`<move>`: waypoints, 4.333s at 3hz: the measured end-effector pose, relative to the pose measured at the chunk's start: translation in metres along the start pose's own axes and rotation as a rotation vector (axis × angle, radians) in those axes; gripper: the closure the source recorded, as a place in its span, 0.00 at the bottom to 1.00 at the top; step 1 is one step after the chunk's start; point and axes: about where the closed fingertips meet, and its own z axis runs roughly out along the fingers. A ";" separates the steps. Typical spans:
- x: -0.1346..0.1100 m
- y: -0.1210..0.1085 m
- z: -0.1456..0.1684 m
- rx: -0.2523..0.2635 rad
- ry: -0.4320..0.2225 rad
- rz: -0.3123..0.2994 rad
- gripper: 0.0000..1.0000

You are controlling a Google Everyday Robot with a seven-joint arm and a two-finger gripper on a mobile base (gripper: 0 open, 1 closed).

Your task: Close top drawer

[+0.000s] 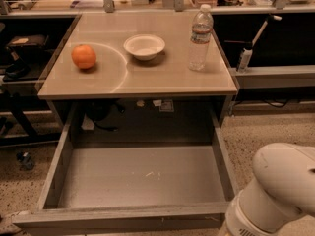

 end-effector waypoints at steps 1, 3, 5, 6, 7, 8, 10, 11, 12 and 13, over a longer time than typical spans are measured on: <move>-0.021 -0.021 0.032 -0.012 -0.063 0.023 1.00; -0.028 -0.028 0.038 -0.008 -0.079 0.022 0.81; -0.028 -0.028 0.038 -0.008 -0.079 0.022 0.34; -0.028 -0.028 0.038 -0.008 -0.079 0.022 0.11; -0.028 -0.028 0.038 -0.008 -0.079 0.022 0.00; -0.028 -0.028 0.038 -0.008 -0.079 0.022 0.03; -0.028 -0.028 0.038 -0.008 -0.079 0.022 0.45; -0.028 -0.028 0.038 -0.008 -0.079 0.022 0.69; -0.035 -0.032 0.029 0.013 -0.077 0.005 0.92; -0.051 -0.043 0.017 0.055 -0.077 -0.008 1.00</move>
Offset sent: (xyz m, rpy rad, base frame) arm 0.0662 0.0363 -0.0633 0.1049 -0.0544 -0.0575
